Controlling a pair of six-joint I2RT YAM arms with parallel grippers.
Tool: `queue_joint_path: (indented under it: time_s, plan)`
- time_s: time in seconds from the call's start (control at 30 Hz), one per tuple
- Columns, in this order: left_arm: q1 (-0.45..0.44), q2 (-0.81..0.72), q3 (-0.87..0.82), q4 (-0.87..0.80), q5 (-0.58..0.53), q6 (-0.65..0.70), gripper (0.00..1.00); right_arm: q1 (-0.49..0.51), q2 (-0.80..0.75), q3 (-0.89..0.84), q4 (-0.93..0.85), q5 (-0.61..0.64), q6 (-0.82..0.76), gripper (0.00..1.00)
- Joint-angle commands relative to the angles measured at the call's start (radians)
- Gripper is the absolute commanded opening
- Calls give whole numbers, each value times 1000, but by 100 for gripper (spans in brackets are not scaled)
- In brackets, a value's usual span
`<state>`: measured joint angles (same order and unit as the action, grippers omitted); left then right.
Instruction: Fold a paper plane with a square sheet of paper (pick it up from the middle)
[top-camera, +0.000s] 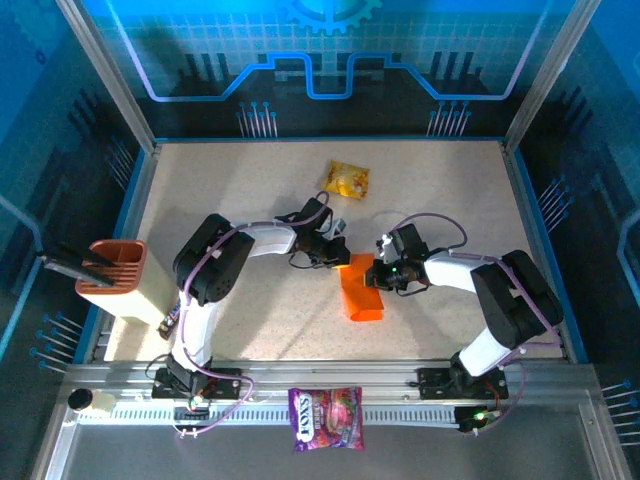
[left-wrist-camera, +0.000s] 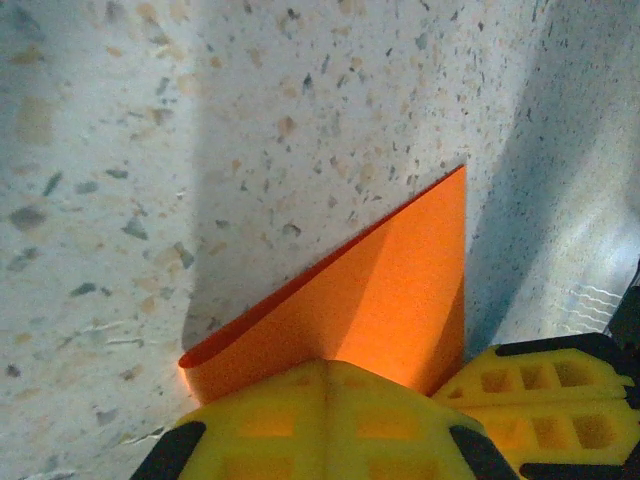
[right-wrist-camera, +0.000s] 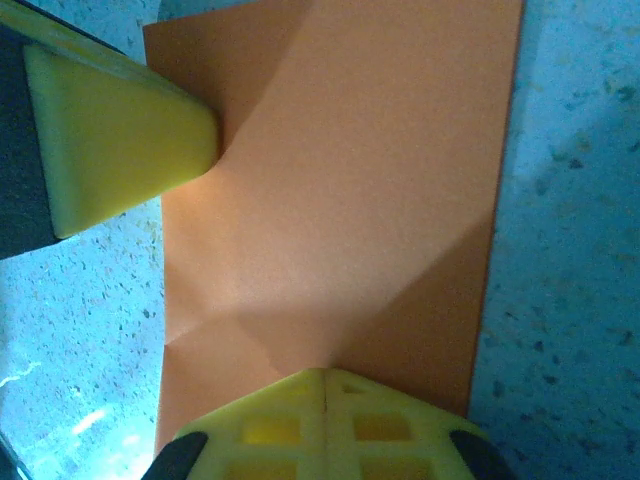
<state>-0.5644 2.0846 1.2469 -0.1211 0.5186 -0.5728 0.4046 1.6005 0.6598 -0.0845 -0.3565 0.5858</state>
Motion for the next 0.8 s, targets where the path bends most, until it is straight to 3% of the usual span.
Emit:
queue_joint_path:
  time_s: [0.0, 0.2, 0.4, 0.77]
  plan:
    - [30, 41, 26, -76, -85, 31, 0, -20, 22, -41, -106, 77, -1, 0]
    - [34, -2, 82, -92, -79, 22, 0, -21, 22, -44, -107, 77, -1, 0]
    - [0, -62, 102, -31, 51, -43, 0, -21, 18, -43, -107, 83, 0, 0]
    - [-47, -70, 15, -23, 8, -20, 0, -22, 14, -46, -106, 80, 2, 0]
